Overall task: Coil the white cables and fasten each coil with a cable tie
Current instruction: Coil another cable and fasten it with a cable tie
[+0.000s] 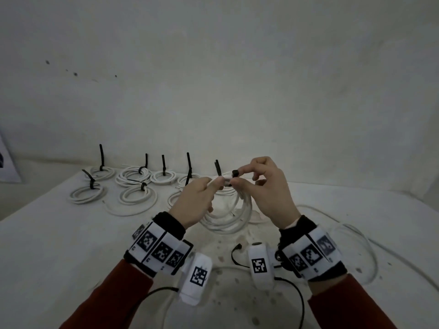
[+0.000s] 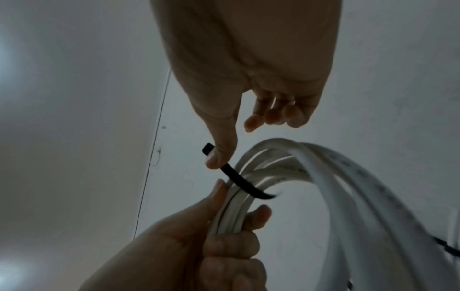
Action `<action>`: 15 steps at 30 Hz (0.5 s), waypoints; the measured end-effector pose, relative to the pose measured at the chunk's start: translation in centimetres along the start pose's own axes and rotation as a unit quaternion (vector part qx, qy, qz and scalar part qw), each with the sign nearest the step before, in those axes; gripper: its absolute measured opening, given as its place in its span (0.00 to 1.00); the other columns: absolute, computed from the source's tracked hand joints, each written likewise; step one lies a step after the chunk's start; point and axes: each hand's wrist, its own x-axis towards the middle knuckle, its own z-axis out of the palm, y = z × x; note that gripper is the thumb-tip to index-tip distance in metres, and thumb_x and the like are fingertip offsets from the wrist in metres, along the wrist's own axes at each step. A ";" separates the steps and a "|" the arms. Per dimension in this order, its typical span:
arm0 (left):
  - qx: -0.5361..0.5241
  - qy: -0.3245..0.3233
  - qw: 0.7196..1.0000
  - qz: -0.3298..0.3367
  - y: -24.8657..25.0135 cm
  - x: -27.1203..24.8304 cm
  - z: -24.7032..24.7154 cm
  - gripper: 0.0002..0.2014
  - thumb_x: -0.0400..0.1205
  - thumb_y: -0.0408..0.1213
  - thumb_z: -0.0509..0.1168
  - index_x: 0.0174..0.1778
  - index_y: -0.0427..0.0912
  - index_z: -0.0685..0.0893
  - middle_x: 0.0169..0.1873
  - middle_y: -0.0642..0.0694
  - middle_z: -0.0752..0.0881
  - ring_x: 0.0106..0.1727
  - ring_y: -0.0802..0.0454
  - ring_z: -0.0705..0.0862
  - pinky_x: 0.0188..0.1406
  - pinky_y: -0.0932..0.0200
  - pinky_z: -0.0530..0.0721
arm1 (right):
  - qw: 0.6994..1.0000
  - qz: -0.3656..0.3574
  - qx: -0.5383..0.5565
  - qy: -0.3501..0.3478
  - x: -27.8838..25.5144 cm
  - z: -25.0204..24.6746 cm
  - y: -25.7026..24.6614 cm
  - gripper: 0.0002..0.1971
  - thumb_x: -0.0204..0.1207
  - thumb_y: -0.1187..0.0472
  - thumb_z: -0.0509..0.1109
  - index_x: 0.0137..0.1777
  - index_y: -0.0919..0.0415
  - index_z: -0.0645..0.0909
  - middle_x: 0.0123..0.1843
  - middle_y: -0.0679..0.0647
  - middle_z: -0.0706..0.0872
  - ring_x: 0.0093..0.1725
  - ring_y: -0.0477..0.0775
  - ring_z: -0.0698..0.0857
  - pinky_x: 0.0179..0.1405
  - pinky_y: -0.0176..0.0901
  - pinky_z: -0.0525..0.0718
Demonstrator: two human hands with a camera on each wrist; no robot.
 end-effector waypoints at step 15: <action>-0.048 -0.021 0.998 0.019 1.2 -2.0 1.5 0.21 0.68 0.60 0.65 0.19 0.50 0.69 0.15 0.55 0.65 0.20 0.53 0.66 0.26 0.54 0.67 | 0.928 0.189 0.297 -0.124 0.1 -0.8 0.5 0.17 0.62 0.58 0.77 0.50 0.65 0.84 0.49 0.59 0.88 0.47 0.58 0.84 0.49 0.42 0.86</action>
